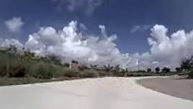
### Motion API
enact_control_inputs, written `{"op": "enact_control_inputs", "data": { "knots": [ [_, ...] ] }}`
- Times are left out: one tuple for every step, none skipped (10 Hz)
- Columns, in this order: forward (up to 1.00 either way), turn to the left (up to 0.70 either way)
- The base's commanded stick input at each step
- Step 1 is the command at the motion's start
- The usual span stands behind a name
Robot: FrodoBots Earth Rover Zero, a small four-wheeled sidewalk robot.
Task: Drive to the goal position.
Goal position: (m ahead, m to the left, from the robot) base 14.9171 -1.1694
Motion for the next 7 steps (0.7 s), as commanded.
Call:
{"op": "enact_control_inputs", "data": {
  "knots": [
    [0.70, 0.00],
    [0.70, 0.00],
    [0.70, 0.00],
    [0.70, 0.00],
    [0.70, 0.00],
    [0.70, 0.00],
    [0.70, 0.00]
  ]
}}
